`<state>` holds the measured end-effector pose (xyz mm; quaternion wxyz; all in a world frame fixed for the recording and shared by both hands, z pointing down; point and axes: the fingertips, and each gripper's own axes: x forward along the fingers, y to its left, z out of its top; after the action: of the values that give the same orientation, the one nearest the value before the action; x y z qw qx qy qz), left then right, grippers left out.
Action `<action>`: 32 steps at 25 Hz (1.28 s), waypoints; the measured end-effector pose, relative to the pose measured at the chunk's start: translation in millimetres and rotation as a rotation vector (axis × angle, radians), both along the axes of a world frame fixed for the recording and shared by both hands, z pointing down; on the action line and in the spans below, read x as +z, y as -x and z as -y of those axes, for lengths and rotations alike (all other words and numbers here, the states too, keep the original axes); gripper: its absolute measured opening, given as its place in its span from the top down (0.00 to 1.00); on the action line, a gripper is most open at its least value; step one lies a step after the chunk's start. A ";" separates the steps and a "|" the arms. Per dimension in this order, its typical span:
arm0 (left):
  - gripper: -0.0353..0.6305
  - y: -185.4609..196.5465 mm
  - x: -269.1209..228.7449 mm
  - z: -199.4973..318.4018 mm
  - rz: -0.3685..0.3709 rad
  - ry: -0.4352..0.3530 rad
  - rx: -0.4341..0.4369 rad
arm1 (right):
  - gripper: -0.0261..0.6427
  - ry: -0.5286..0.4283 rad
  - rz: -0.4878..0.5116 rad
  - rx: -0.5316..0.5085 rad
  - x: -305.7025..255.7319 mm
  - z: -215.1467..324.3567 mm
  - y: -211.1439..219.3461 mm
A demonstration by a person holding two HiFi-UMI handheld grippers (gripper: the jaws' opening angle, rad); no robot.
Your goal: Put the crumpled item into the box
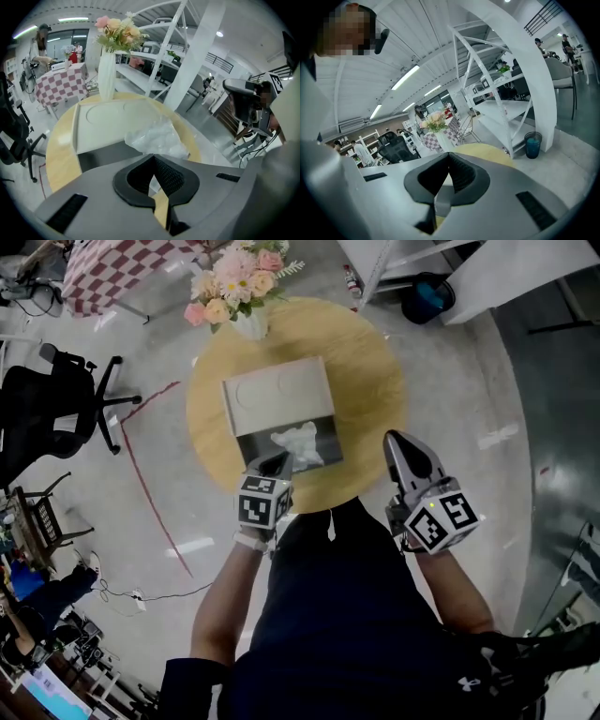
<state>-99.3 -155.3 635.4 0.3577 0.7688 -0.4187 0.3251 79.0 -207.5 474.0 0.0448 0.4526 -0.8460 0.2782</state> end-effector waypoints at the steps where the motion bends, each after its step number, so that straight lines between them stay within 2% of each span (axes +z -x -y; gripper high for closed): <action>1: 0.92 -0.5 3.6 0.2 0.004 0.013 0.009 | 0.95 0.002 -0.002 0.002 0.7 1.2 -0.4; 5: 0.92 -1.5 16.2 -1.2 0.018 0.064 0.030 | 0.95 0.010 -0.011 0.017 3.6 5.0 -3.5; 18: 0.92 4.4 45.5 2.0 0.073 0.139 0.054 | 0.95 0.030 -0.013 0.038 8.0 9.8 -3.2; 32: 0.92 -3.4 60.2 8.3 0.075 0.199 0.040 | 0.95 0.045 -0.007 0.054 12.1 8.8 -10.3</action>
<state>-95.9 -163.6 695.6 0.4098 0.7250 -0.3818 0.4008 89.3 -216.4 486.1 0.0503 0.4752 -0.8268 0.2966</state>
